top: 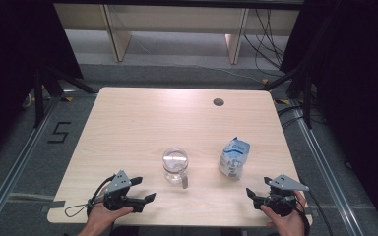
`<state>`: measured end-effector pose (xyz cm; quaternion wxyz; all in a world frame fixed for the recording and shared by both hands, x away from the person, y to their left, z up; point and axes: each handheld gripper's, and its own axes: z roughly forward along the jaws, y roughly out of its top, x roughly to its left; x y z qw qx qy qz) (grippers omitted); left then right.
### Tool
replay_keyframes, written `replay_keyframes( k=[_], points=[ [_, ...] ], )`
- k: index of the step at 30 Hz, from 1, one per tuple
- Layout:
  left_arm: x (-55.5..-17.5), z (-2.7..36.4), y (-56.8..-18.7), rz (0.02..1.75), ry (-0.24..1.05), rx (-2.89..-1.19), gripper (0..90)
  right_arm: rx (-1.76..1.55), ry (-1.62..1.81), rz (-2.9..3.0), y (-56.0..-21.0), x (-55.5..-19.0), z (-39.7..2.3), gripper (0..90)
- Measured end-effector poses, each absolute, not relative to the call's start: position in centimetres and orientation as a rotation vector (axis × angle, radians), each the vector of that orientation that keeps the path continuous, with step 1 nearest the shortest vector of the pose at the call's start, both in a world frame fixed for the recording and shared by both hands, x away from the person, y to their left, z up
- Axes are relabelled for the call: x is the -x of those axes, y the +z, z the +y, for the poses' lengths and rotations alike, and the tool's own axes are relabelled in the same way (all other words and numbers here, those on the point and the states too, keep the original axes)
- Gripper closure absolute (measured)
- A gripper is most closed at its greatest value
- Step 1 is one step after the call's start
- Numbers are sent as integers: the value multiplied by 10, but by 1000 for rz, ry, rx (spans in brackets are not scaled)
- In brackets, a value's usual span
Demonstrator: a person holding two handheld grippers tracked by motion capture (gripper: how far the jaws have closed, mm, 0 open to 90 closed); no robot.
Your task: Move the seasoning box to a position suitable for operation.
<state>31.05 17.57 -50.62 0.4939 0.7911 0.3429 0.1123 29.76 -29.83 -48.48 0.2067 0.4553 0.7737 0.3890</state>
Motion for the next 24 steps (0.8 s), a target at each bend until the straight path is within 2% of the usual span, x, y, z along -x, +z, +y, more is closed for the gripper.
replay_keyframes(
  k=[15, 18, 24],
  points=[
    [-310, 176, -504, 846, 266, -1896, 216, -1267, 1094, 2163, -486, -298, -298, 233],
    [-310, 177, -500, 816, 297, -1899, 218, -1261, 1099, 2167, -486, -298, -298, 235],
    [-307, 172, -488, 777, 286, -1870, 259, -1317, 1095, 2156, -487, -296, -295, 243]
  ],
)
